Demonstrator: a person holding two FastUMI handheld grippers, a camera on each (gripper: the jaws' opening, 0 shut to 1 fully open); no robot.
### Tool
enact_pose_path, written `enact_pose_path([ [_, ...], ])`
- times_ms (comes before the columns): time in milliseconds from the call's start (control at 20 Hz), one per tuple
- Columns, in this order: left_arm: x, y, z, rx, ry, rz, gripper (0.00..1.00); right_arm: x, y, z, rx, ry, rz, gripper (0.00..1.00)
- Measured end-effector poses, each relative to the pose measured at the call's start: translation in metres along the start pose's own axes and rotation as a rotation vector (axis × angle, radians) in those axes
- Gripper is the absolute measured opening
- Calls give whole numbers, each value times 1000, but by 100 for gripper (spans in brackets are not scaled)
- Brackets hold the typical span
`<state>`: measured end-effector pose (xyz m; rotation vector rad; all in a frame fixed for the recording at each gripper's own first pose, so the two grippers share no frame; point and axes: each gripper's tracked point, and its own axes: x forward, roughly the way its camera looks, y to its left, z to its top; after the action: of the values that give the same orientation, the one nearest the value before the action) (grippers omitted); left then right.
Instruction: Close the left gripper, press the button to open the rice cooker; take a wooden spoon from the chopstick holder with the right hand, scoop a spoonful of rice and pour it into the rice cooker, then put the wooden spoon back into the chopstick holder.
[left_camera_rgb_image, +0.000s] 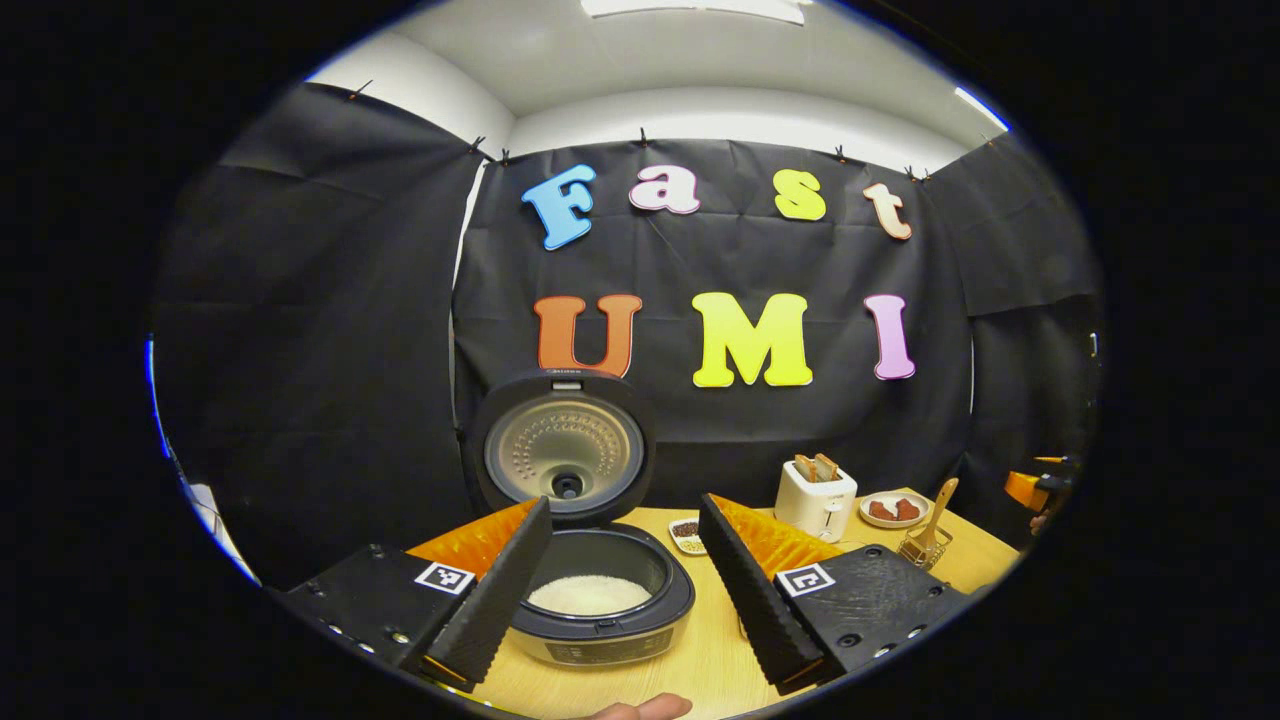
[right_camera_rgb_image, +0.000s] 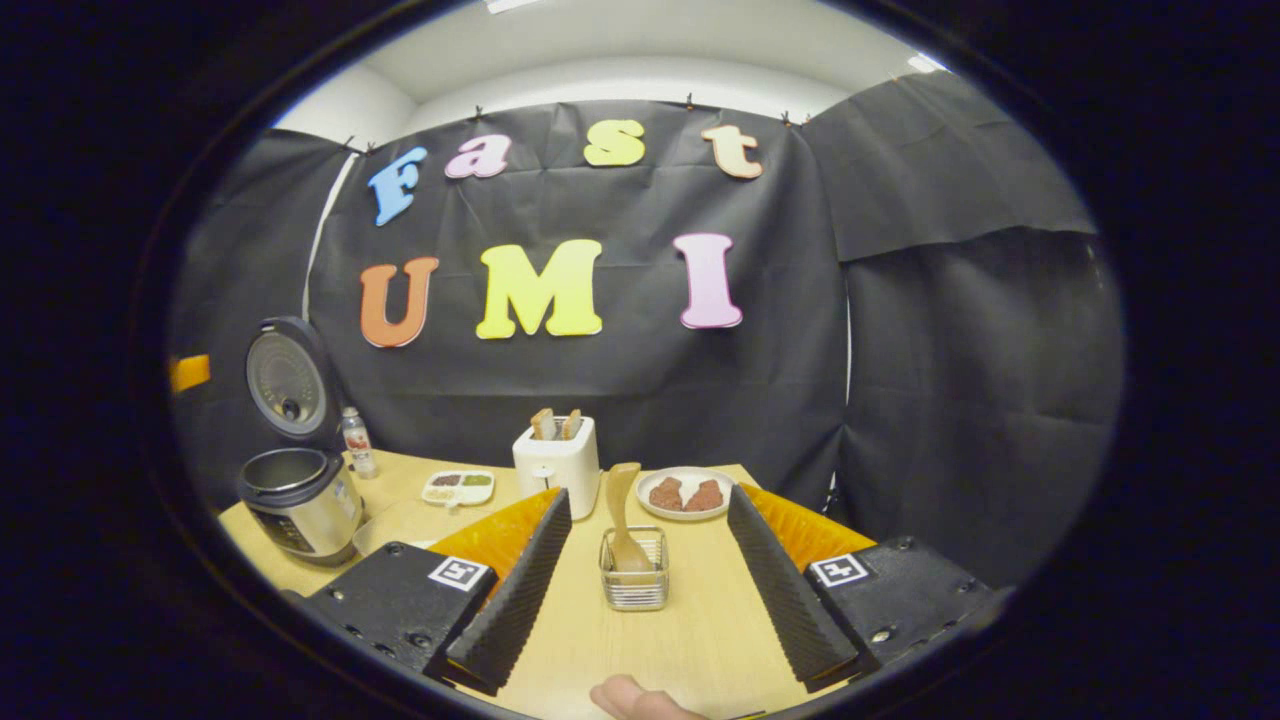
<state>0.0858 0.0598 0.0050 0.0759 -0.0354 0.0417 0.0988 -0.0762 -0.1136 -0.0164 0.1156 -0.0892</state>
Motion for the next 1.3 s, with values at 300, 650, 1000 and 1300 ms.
enact_pose_path([
  [300, 23, 13, 60, 119, -76, 64, 95, -53, 36, 12, -4, -36, 82, 100],
  [650, 103, 48, 89, 42, -70, 120, 95, -83, 65, 12, -33, -56, 162, 100],
  [1000, 193, 89, 90, -47, -50, 170, 96, -93, 67, 22, -52, -112, 180, 96],
  [1300, 230, 91, 53, -59, 41, 161, 94, -90, 69, 13, -44, -95, 198, 100],
])
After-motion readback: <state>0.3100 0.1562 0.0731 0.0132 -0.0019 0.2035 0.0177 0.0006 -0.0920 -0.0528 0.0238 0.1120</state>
